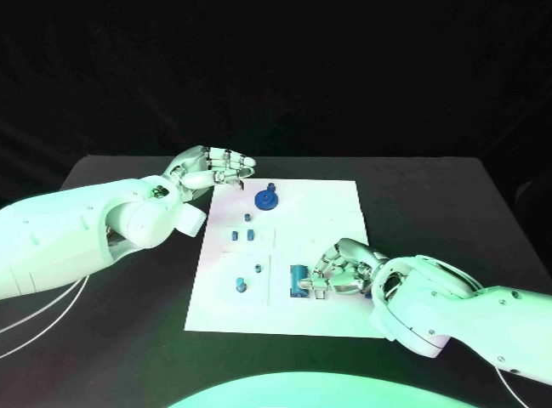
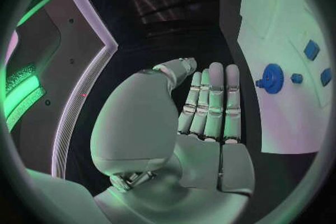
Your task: Assemble the parts on the task board
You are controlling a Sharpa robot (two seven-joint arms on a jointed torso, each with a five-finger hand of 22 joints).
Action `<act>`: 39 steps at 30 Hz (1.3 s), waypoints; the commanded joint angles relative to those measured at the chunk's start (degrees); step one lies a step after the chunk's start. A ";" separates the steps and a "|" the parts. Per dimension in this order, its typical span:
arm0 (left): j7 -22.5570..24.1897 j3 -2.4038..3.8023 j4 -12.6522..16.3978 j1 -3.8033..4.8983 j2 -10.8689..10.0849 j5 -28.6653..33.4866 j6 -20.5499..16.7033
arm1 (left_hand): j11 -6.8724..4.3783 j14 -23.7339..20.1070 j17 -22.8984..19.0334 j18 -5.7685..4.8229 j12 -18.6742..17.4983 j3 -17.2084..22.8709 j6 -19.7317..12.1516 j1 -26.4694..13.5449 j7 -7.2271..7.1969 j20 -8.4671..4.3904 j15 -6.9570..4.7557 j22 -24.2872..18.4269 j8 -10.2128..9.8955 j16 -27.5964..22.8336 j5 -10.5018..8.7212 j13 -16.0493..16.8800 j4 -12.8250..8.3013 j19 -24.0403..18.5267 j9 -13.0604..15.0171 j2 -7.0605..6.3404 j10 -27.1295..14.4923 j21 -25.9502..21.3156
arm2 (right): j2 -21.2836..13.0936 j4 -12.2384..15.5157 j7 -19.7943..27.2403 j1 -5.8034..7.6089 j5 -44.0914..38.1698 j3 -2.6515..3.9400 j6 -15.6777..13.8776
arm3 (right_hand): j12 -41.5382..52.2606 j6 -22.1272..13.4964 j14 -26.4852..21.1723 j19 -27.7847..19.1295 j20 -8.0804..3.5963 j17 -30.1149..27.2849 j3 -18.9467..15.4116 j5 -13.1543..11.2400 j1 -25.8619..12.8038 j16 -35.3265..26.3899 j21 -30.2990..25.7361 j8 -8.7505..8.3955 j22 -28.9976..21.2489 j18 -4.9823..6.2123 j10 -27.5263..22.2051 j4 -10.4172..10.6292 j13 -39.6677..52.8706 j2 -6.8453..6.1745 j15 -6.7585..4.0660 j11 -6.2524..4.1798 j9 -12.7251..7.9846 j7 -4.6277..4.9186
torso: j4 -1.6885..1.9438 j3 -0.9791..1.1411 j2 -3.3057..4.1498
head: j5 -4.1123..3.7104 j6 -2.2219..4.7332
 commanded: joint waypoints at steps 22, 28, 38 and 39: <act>0.19 0.03 0.17 0.02 -0.16 0.31 0.74 | 0.05 -0.06 -0.06 0.69 0.26 -0.15 -0.13 -0.12 -0.10 0.28 0.10 -0.09 0.25 -0.34 0.20 -0.07 0.11 0.06 -0.07 0.52 -0.49 -0.30 | -0.18 -0.02 3.31 -1.14 -7.13 -0.02 2.88 | 0.21 2.00 5.87 6.00 -0.67 15.08 4.46 -2.65 6.86 0.19 0.25 0.78 15.06 -0.80 6.00 0.16 15.08 -2.40 -0.73 -1.05 -0.60 -0.82 | 0.10 -0.06 0.05 | 0.18 -0.19; 0.11 0.03 0.20 0.02 -0.25 0.31 0.77 | 0.05 -0.10 -0.07 0.69 0.30 -0.13 -0.13 -0.10 -0.10 0.28 0.10 -0.08 0.29 -0.35 0.20 -0.12 0.09 0.05 -0.08 0.54 -0.50 -0.33 | 0.41 -0.54 1.24 -1.26 -8.14 -0.01 1.12 | 0.21 2.36 5.87 6.00 -0.86 15.08 5.32 -2.07 5.96 0.19 0.25 1.05 15.06 -0.80 6.00 0.28 15.08 -1.48 -0.95 -1.27 -0.67 -1.06 | 0.10 -0.05 0.02 | 0.25 -0.18; 0.11 0.03 0.20 0.02 -0.33 0.31 0.77 | 0.05 -0.10 -0.07 0.69 0.30 -0.13 -0.13 -0.10 -0.10 0.28 0.10 -0.08 0.29 -0.35 0.20 -0.12 0.09 0.05 -0.08 0.54 -0.50 -0.33 | 0.80 -0.97 0.34 -1.30 -8.34 -0.01 0.44 | 0.21 2.36 5.87 6.00 -1.05 15.08 6.25 -1.15 4.15 0.19 0.25 1.30 15.06 -0.80 6.00 0.29 15.08 -0.32 -1.11 -1.43 -0.75 -1.20 | 0.02 -0.06 0.02 | 0.33 -0.15; 0.11 0.03 0.19 0.02 -0.33 0.31 0.77 | 0.05 -0.10 -0.07 0.69 0.30 -0.13 -0.13 -0.10 -0.10 0.28 0.10 -0.08 0.29 -0.35 0.20 -0.12 0.09 0.05 -0.08 0.54 -0.50 -0.33 | 0.80 -0.99 0.38 -1.30 -8.31 -0.01 0.55 | 0.21 2.36 5.87 6.00 -1.06 15.08 6.26 -1.13 4.08 0.19 0.25 1.31 15.06 -0.80 6.00 0.28 15.08 -0.34 -1.11 -1.43 -0.75 -1.21 | 0.02 -0.07 0.01 | 0.36 -0.15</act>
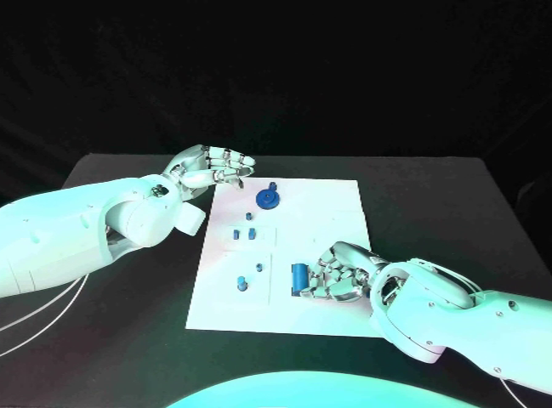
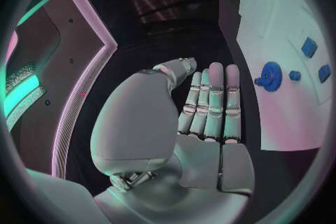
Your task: Assemble the parts on the task board
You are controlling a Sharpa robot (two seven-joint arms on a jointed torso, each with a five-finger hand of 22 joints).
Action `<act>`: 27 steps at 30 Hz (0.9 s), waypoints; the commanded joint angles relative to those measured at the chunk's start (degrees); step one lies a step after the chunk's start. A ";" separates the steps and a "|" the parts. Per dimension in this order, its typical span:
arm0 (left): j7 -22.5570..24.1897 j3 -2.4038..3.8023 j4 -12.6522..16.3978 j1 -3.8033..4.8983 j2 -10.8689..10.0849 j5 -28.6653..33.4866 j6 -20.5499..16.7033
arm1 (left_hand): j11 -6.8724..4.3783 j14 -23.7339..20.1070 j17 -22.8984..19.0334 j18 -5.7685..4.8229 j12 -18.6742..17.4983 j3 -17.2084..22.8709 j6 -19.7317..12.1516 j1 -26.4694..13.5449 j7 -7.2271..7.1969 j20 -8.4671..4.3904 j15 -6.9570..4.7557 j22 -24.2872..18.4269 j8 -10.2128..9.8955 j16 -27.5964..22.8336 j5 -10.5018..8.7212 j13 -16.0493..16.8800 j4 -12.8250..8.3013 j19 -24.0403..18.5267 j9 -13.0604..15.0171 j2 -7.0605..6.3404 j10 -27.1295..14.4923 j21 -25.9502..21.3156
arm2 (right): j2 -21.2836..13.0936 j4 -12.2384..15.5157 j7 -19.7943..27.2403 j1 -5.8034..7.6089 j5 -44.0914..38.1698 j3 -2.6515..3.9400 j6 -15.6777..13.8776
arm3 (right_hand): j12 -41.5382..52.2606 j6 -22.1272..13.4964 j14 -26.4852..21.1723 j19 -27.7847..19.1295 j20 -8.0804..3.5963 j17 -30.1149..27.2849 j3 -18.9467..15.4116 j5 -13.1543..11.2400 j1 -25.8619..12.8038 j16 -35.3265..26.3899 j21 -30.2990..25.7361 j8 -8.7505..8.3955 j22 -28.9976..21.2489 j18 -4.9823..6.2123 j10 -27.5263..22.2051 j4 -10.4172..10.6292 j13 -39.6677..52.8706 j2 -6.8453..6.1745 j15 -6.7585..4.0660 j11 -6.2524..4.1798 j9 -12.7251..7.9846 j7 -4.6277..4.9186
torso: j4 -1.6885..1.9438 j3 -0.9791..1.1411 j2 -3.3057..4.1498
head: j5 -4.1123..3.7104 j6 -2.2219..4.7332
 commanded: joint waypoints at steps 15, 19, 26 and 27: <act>0.22 0.03 0.13 0.03 -0.08 0.30 0.74 | 0.02 -0.13 -0.08 0.70 0.38 -0.07 -0.11 0.00 -0.12 0.27 0.08 -0.07 0.38 -0.36 0.21 -0.11 -0.01 0.03 -0.11 0.58 -0.49 -0.36 | -1.64 0.66 2.99 0.02 1.85 0.08 1.71 | 0.22 -0.12 6.08 5.99 -0.22 15.07 -0.62 -1.06 -1.39 0.19 0.25 0.54 15.08 -0.81 5.86 -0.08 15.09 -3.27 -0.40 -0.18 -0.09 0.22 | -0.06 0.03 -0.02 | 0.11 0.10; 0.23 0.03 0.08 0.03 -0.13 0.30 0.64 | 0.02 -0.13 -0.08 0.70 0.38 -0.07 -0.11 0.00 -0.12 0.27 0.08 -0.07 0.38 -0.36 0.21 -0.11 -0.01 0.03 -0.11 0.58 -0.49 -0.36 | -3.22 1.50 7.62 0.02 4.59 0.08 -1.42 | -0.84 -3.61 6.08 5.99 0.30 15.07 -1.69 -2.63 -1.95 0.19 0.25 -1.22 15.08 -0.81 5.43 -0.08 14.61 -3.85 0.44 0.98 -0.89 1.69 | -0.18 0.03 -0.07 | 0.09 0.17; 0.32 -0.01 -0.04 0.02 -0.01 0.30 0.59 | 0.01 -0.15 -0.08 0.71 0.40 -0.02 -0.11 0.07 -0.13 0.26 0.07 -0.05 0.40 -0.36 0.22 -0.12 -0.06 0.04 -0.11 0.61 -0.49 -0.35 | -7.42 3.47 13.46 0.04 7.21 0.09 -6.58 | -1.58 -6.88 6.08 5.99 1.61 15.07 -1.69 -2.31 -0.29 0.19 0.25 -3.75 15.08 -0.81 5.08 -0.25 14.30 -3.26 1.95 2.63 -1.99 3.47 | -0.23 0.06 -0.17 | -0.37 0.49; 0.34 -0.03 -0.07 0.02 0.03 0.31 0.56 | 0.01 -0.15 -0.08 0.71 0.40 -0.02 -0.11 0.07 -0.13 0.26 0.07 -0.05 0.40 -0.36 0.22 -0.12 -0.06 0.04 -0.11 0.61 -0.49 -0.35 | -8.37 3.79 13.87 0.06 7.34 0.10 -7.01 | -1.44 -6.67 6.08 5.99 1.74 15.07 -1.33 -2.01 0.43 0.19 0.25 -3.84 15.08 -0.81 5.13 -0.29 14.36 -2.93 2.01 2.66 -2.06 3.48 | -0.25 0.03 -0.18 | -0.47 0.56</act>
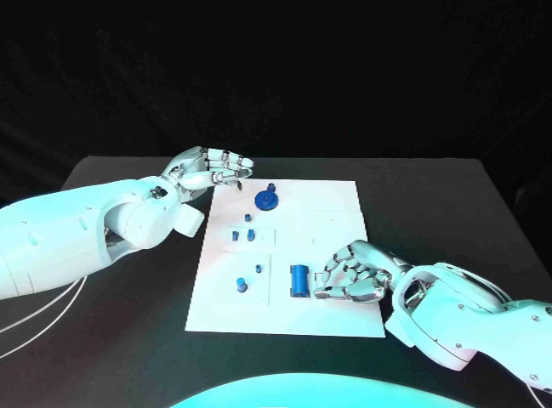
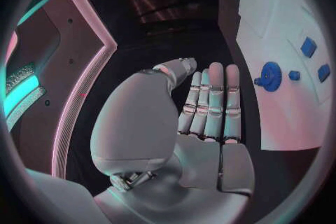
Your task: Assemble the parts on the task board
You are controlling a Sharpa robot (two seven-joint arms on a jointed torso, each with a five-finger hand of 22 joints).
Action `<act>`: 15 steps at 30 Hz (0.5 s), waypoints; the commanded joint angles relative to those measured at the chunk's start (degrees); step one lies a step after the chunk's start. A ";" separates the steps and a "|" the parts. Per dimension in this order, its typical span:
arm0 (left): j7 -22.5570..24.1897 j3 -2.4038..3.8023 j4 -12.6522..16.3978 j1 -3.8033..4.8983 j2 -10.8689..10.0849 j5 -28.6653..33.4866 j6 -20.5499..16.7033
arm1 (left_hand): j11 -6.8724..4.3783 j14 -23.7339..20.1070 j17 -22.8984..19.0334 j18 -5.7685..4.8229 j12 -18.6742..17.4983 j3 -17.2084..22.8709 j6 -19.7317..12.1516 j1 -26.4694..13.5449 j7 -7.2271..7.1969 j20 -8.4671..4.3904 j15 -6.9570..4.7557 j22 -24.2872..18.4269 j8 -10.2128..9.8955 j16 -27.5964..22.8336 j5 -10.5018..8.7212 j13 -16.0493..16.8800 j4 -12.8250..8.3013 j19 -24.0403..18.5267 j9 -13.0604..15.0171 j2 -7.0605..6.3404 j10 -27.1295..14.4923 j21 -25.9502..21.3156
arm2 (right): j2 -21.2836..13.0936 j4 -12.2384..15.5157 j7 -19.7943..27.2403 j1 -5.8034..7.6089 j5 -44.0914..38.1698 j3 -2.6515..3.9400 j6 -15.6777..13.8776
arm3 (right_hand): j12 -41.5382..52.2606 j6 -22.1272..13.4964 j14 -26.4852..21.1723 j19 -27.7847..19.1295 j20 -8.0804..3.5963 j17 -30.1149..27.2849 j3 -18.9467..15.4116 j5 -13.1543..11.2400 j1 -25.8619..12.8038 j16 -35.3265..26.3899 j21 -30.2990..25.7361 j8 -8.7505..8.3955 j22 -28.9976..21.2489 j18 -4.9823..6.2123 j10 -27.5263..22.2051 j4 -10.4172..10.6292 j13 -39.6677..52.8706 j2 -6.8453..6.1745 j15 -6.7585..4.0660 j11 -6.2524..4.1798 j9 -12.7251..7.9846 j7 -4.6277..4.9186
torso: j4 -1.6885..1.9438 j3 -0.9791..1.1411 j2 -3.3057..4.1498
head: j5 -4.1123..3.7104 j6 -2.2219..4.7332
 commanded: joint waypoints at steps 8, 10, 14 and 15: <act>0.73 -0.19 0.41 -0.10 0.27 0.55 0.41 | 0.02 -0.16 -0.09 0.71 0.26 -0.02 -0.11 0.07 -0.12 0.26 0.07 -0.02 0.17 -0.37 0.20 -0.10 -0.08 0.04 -0.08 0.61 -0.47 -0.34 | -8.53 1.41 6.27 0.13 0.92 0.05 -5.49 | 0.03 0.36 6.16 5.99 0.87 15.07 1.20 1.40 2.62 0.19 0.25 -0.85 15.10 -0.81 5.19 -0.20 14.32 0.80 0.51 0.53 -0.45 0.27 | -0.38 -0.04 -0.35 | -1.50 0.57; 0.82 -0.21 0.63 -0.19 0.22 0.61 0.38 | 0.02 -0.16 -0.09 0.71 0.26 -0.02 -0.11 0.07 -0.12 0.26 0.07 -0.02 0.17 -0.37 0.20 -0.10 -0.08 0.04 -0.08 0.61 -0.47 -0.34 | -9.74 1.33 5.65 0.11 -0.44 0.05 -5.58 | -0.04 0.32 6.16 5.99 0.89 15.07 1.22 1.48 2.64 0.19 0.25 -0.94 15.10 -0.81 5.16 -0.19 14.29 0.78 0.53 0.56 -0.50 0.30 | -0.49 0.00 -0.42 | -1.82 0.55; 0.94 -0.24 1.08 -0.41 0.07 0.72 0.36 | 0.02 -0.16 -0.09 0.71 0.26 -0.02 -0.11 0.07 -0.12 0.26 0.07 -0.02 0.17 -0.37 0.20 -0.10 -0.08 0.04 -0.08 0.61 -0.47 -0.34 | -11.96 1.19 3.77 -0.12 -3.62 0.03 -5.81 | -0.92 0.29 6.16 5.99 0.98 15.07 0.99 1.59 2.24 0.19 0.25 -1.32 15.10 -0.81 4.77 -0.05 13.91 0.45 0.62 0.67 -0.75 0.43 | -0.61 0.05 -0.45 | -2.39 0.48; 0.95 -0.24 1.15 -0.44 0.05 0.74 0.37 | 0.02 -0.16 -0.09 0.71 0.26 -0.02 -0.11 0.07 -0.12 0.26 0.07 -0.02 0.17 -0.37 0.20 -0.10 -0.08 0.04 -0.08 0.61 -0.47 -0.34 | -12.24 1.20 3.43 -0.22 -4.22 0.02 -5.85 | -1.02 0.30 6.16 5.99 1.00 15.07 0.96 1.59 2.15 0.19 0.25 -1.36 15.10 -0.81 4.73 -0.03 13.87 0.42 0.64 0.69 -0.78 0.44 | -0.57 0.03 -0.42 | -2.55 0.49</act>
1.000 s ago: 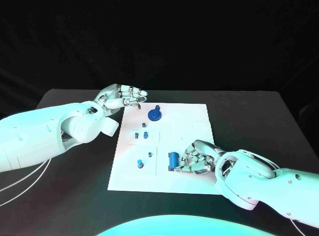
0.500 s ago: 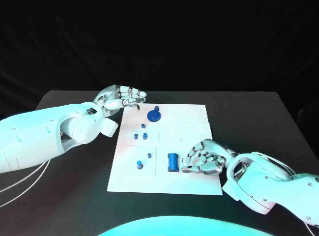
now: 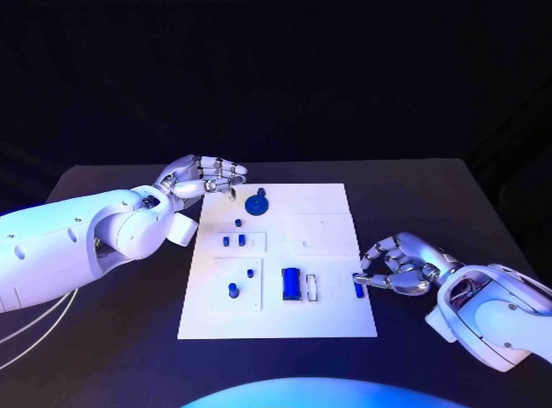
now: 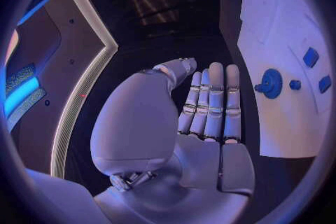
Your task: Assemble the parts on the task board
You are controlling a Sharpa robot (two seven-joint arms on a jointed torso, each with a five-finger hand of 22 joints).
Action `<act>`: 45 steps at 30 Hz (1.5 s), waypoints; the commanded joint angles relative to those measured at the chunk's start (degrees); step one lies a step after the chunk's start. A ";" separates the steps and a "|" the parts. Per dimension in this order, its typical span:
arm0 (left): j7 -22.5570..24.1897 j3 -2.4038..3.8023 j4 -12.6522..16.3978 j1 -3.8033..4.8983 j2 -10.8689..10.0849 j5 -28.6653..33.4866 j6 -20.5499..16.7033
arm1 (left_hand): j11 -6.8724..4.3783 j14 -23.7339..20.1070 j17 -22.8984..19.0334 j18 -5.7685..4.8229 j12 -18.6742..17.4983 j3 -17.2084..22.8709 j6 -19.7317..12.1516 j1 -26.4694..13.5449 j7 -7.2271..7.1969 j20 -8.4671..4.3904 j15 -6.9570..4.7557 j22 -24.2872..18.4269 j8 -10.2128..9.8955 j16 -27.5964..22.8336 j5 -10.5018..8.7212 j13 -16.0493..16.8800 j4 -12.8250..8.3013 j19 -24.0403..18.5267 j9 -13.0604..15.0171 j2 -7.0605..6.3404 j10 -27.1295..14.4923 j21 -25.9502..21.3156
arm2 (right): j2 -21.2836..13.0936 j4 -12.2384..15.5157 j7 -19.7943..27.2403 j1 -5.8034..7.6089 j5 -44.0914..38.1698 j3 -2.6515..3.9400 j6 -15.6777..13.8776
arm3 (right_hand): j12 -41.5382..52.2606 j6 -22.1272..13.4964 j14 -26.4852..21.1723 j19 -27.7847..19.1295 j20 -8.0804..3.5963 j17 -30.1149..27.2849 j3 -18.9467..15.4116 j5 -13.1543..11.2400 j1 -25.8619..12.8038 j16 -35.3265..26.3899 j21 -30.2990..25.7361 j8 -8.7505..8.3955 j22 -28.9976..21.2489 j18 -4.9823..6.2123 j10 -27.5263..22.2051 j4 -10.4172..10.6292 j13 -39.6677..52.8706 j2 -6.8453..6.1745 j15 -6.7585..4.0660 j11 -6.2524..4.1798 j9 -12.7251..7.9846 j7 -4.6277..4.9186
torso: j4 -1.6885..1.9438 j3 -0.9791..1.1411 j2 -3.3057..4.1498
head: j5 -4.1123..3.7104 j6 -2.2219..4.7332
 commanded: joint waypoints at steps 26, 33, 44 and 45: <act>0.70 0.00 0.60 -0.44 -0.44 0.82 0.68 | 0.04 -0.13 -0.08 0.69 0.33 -0.06 -0.15 -0.09 -0.10 0.28 0.10 -0.01 0.20 -0.34 0.17 -0.09 0.02 0.03 -0.11 0.64 -0.44 -0.36 | 3.32 -1.96 -12.92 -3.77 -14.49 -0.03 1.20 | -0.60 3.64 5.98 6.00 0.29 15.08 -1.40 0.52 -4.00 0.19 0.25 0.52 15.06 -0.81 4.65 0.30 13.72 -0.19 -0.21 -0.60 -0.33 -0.89 | 0.12 -0.12 0.02 | -0.63 -0.79; 0.62 0.00 0.68 -0.44 -0.53 0.82 0.80 | 0.04 -0.13 -0.08 0.69 0.33 -0.06 -0.15 -0.09 -0.10 0.28 0.10 -0.01 0.20 -0.34 0.17 -0.09 0.02 0.03 -0.11 0.64 -0.44 -0.36 | 5.46 -3.05 -14.45 -4.25 -16.24 -0.03 1.80 | -0.47 3.92 5.98 6.00 0.14 15.08 -1.11 0.69 -3.54 0.19 0.25 0.65 15.06 -0.81 4.72 0.20 13.77 0.09 -0.38 -0.78 -0.34 -1.09 | 0.16 -0.06 0.08 | -0.45 -0.91; 0.42 0.00 0.84 -0.44 -0.77 0.82 0.84 | 0.03 -0.13 -0.08 0.70 0.38 -0.04 -0.15 -0.12 -0.11 0.28 0.09 0.01 0.24 -0.33 0.18 -0.14 0.03 0.03 -0.13 0.69 -0.45 -0.37 | 7.80 -4.34 -19.00 -4.55 -23.01 -0.03 7.74 | -0.54 4.01 5.98 6.00 -0.31 15.08 1.89 0.61 1.42 0.19 0.25 0.51 15.06 -0.81 4.71 -0.52 13.74 0.73 -0.81 -1.20 -0.72 -1.51 | 0.14 -0.16 0.00 | -0.27 -1.15; 0.41 0.00 0.85 -0.44 -0.78 0.82 0.85 | 0.03 -0.13 -0.08 0.70 0.38 -0.04 -0.15 -0.12 -0.11 0.28 0.09 0.01 0.24 -0.33 0.18 -0.14 0.03 0.03 -0.13 0.69 -0.45 -0.37 | 7.89 -4.37 -19.39 -4.56 -23.53 -0.03 8.37 | -0.54 4.05 5.98 6.00 -0.44 15.08 3.89 -0.05 3.64 0.19 0.25 0.37 15.06 -0.81 4.71 -0.99 13.75 1.01 -0.95 -1.33 -0.91 -1.63 | 0.15 -0.16 -0.03 | -0.28 -1.18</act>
